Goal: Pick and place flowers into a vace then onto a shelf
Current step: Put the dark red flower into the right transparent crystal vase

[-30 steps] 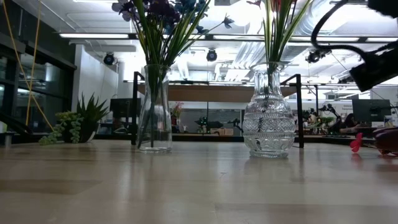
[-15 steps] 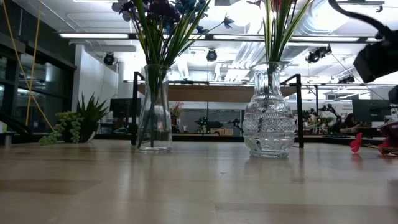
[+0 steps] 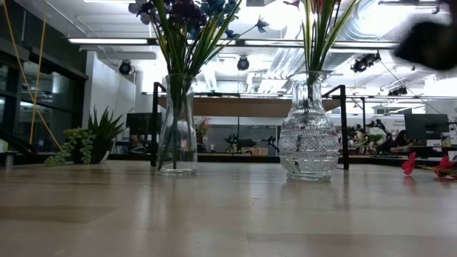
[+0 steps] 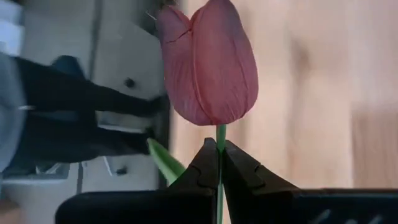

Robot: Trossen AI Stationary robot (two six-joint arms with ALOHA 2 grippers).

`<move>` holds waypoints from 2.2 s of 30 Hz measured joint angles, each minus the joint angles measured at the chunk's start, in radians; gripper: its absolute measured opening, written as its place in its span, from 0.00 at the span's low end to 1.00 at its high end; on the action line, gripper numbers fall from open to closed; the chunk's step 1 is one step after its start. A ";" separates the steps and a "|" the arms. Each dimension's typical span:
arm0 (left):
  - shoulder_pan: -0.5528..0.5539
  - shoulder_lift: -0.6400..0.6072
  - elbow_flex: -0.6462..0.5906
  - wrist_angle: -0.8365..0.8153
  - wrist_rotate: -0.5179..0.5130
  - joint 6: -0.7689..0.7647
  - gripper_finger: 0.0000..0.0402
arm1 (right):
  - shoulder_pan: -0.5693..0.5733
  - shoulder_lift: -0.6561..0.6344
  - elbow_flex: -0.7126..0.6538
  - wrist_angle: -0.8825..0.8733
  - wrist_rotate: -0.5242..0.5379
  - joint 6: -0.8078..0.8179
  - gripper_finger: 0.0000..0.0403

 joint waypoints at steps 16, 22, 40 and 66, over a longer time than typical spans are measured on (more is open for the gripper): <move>0.000 0.000 0.000 -0.018 0.000 -0.010 0.31 | 0.068 0.000 0.594 -0.021 0.125 -0.459 0.00; 0.000 0.000 0.000 -0.018 0.001 -0.010 0.31 | 0.135 0.000 0.758 -0.024 0.246 -0.659 0.00; 0.000 0.000 0.000 -0.013 0.004 -0.056 0.31 | 0.208 0.001 0.709 -0.039 0.566 -1.007 0.00; 0.000 0.000 0.000 0.035 0.010 -0.056 0.31 | 0.054 0.000 0.600 0.012 0.394 -0.903 0.00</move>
